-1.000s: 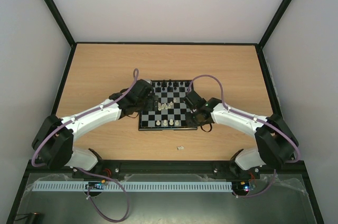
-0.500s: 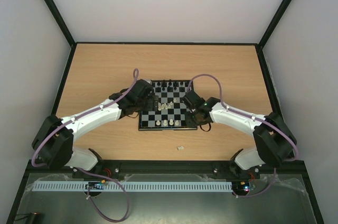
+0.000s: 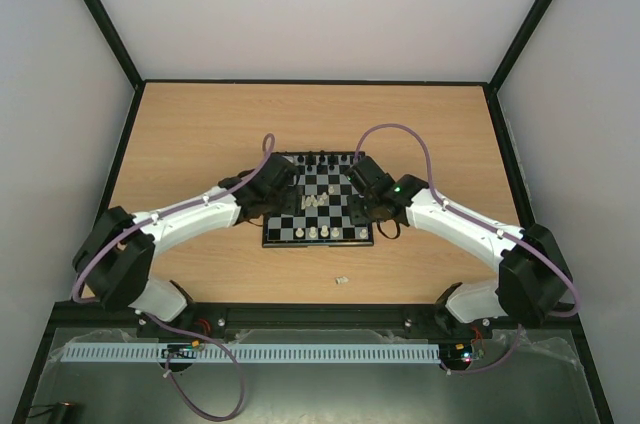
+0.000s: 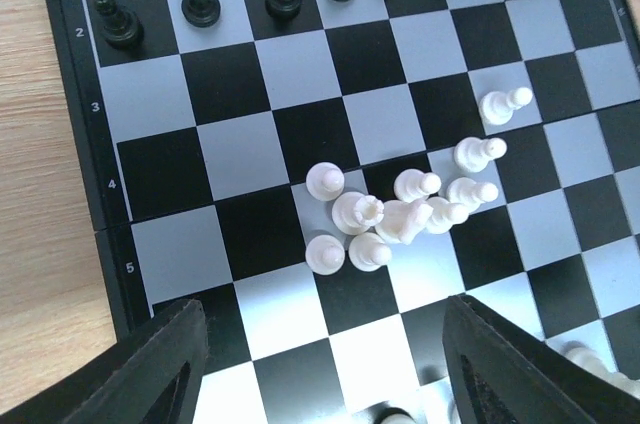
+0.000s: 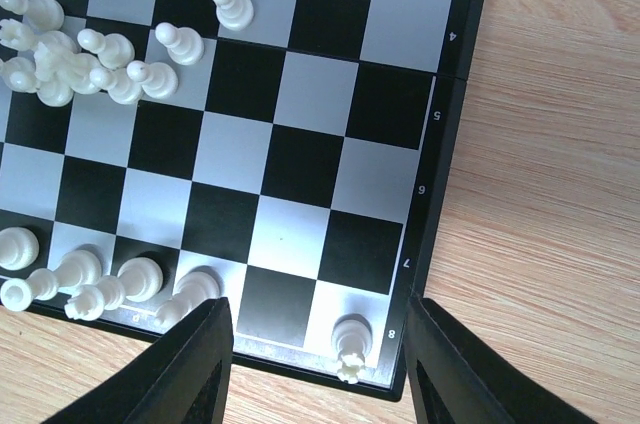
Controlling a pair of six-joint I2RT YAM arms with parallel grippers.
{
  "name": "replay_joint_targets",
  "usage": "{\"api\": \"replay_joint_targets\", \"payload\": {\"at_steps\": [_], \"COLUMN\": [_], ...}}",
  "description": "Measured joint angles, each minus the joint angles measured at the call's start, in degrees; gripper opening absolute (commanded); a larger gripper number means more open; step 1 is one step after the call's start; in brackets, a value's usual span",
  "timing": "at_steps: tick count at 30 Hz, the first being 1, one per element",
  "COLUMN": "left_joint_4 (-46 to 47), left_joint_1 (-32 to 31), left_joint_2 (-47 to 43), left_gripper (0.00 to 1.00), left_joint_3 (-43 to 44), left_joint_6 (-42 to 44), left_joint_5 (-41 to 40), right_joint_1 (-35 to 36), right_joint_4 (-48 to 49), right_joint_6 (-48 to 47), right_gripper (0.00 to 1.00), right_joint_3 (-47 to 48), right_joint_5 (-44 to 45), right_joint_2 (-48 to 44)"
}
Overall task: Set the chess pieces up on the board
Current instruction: Pick up the chess piece from the chessboard.
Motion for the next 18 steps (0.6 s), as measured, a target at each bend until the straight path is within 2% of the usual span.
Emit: {"api": "replay_joint_targets", "payload": {"at_steps": [7,10,13,18], "left_joint_4": [1.18,1.25,1.62,2.12], "left_joint_1": [0.0,0.0,0.0,-0.11], "left_joint_2": [4.74,7.34,8.98,9.99], "left_gripper": [0.44,0.39,0.38,0.47], "left_joint_3": [0.35,1.42,2.6,4.61], "left_joint_6": [0.44,0.81,1.09,1.46], "left_joint_5": [0.0,-0.02,0.0,0.09], "right_joint_1": [0.0,-0.02,-0.02,-0.02], "right_joint_4": [-0.24,-0.24,-0.24,-0.24], "right_joint_6": [-0.35,-0.72,-1.05,-1.42], "right_gripper": [0.48,0.48,0.48,0.48], "right_joint_3": [0.0,0.0,0.0,0.0], "right_joint_5": [0.39,0.48,0.55,0.55], "right_joint_2": [0.0,0.0,0.0,0.02]}}
